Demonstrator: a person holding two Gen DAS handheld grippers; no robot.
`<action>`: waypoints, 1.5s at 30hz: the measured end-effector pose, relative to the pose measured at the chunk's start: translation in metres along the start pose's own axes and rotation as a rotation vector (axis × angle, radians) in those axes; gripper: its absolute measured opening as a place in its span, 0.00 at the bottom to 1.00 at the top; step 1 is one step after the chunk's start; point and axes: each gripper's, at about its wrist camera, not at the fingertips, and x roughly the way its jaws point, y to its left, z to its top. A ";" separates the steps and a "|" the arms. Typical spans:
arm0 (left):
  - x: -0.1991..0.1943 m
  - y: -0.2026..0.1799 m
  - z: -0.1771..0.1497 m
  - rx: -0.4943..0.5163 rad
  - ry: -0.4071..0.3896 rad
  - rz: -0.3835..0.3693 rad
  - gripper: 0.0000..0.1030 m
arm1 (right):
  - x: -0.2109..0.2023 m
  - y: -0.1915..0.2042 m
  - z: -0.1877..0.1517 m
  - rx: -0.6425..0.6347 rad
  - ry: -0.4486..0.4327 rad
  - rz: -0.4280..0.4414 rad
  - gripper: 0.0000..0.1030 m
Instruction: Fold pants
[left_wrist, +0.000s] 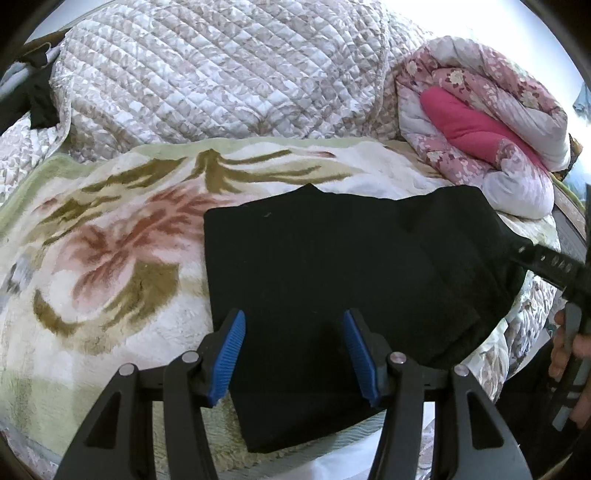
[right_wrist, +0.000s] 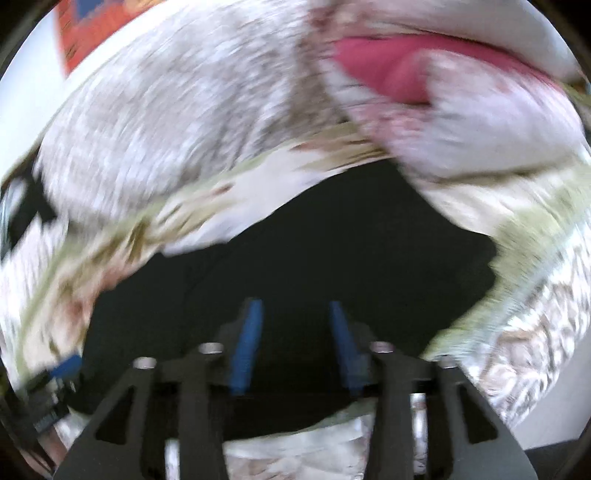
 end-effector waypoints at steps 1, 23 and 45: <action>0.000 0.001 0.000 -0.003 0.002 -0.002 0.56 | -0.005 -0.012 0.003 0.049 -0.023 -0.010 0.51; 0.008 -0.001 -0.001 0.003 0.019 0.000 0.56 | -0.005 -0.088 0.002 0.384 -0.047 -0.045 0.56; 0.008 0.001 0.000 -0.003 0.029 0.008 0.56 | 0.019 -0.064 0.032 0.283 -0.019 -0.018 0.21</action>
